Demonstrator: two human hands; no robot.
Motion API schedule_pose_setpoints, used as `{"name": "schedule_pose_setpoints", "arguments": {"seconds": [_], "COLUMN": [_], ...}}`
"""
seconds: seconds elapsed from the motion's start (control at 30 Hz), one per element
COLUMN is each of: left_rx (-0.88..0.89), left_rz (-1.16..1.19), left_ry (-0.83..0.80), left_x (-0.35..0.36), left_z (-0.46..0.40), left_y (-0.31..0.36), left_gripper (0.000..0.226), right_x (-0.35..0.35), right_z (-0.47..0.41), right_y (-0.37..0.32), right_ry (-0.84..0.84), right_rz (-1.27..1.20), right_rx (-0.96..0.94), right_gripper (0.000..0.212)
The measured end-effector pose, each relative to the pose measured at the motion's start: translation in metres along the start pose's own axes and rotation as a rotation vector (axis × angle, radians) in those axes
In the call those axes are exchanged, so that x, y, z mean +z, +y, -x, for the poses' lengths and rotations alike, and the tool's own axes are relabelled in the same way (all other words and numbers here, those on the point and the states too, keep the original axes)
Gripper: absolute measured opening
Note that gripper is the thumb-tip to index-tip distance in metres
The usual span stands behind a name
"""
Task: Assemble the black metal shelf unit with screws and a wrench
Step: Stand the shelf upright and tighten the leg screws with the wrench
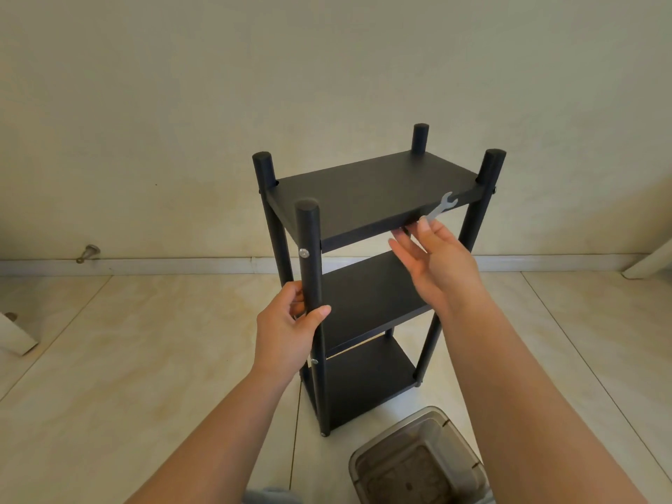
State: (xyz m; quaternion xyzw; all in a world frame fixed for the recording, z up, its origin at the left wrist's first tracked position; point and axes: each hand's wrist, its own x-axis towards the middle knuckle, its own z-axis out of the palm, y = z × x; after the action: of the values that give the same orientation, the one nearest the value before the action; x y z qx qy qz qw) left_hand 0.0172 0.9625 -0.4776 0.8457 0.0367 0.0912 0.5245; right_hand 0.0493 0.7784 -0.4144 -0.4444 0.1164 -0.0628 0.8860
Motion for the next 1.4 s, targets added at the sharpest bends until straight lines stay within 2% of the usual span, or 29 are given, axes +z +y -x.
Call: {"name": "schedule_pose_setpoints", "arguments": {"seconds": [0.1, 0.23, 0.5, 0.57, 0.67, 0.73, 0.83, 0.93, 1.03, 1.1, 1.23, 1.33, 1.4], "left_rx": [-0.008, -0.022, -0.099, -0.144, -0.22, -0.278, -0.322, -0.32, -0.309, -0.207, 0.023, 0.029, 0.004], "left_rz": [-0.005, -0.006, -0.142, -0.172, -0.147, -0.098, -0.056, 0.015, 0.076, 0.001, -0.19, -0.273, -0.265], "left_ry": [-0.01, 0.013, 0.334, 0.397, 0.48, 0.532, 0.557, 0.523, 0.424, 0.339, 0.135, -0.047, -0.108], "left_x": [-0.001, -0.001, -0.014, -0.018, -0.022, -0.023, -0.021, -0.012, 0.007, 0.023, 0.041, 0.035, 0.03], "left_z": [-0.002, -0.005, -0.023, -0.029, -0.038, -0.044, -0.05, -0.049, -0.034, -0.019, 0.001, 0.013, 0.021], "left_y": [-0.004, -0.007, -0.021, -0.025, -0.027, -0.027, -0.033, -0.036, -0.028, -0.017, 0.01, 0.017, 0.019], "left_gripper": [0.026, 0.028, 0.037, 0.036, 0.034, 0.031, 0.027, 0.031, 0.062, 0.077, 0.065, 0.058, 0.053], "right_x": [0.004, 0.007, 0.007, 0.001, -0.017, -0.028, -0.035, -0.035, -0.031, -0.027, -0.013, -0.002, 0.005], "right_z": [0.002, 0.006, 0.012, 0.014, 0.013, 0.013, 0.014, 0.017, 0.022, 0.029, 0.045, 0.056, 0.062], "right_y": [-0.003, -0.002, 0.003, 0.002, 0.002, 0.003, 0.005, 0.008, 0.011, 0.012, 0.018, 0.023, 0.025], "right_ry": [-0.111, -0.145, -0.249, -0.161, 0.207, 0.386, 0.411, 0.308, 0.28, 0.244, 0.082, -0.052, -0.148], "right_rz": [-0.105, -0.084, 0.176, 0.414, 0.896, 1.088, 1.182, 1.215, 1.262, 1.261, 1.201, 1.114, 1.072], "right_rx": [-0.016, -0.017, 0.045, 0.006, -0.178, -0.314, -0.417, -0.354, -0.334, -0.318, -0.258, -0.193, -0.163], "right_gripper": [0.02, 0.018, 0.011, 0.01, 0.004, 0.002, 0.003, 0.008, 0.009, 0.007, 0.005, 0.011, 0.014]}}
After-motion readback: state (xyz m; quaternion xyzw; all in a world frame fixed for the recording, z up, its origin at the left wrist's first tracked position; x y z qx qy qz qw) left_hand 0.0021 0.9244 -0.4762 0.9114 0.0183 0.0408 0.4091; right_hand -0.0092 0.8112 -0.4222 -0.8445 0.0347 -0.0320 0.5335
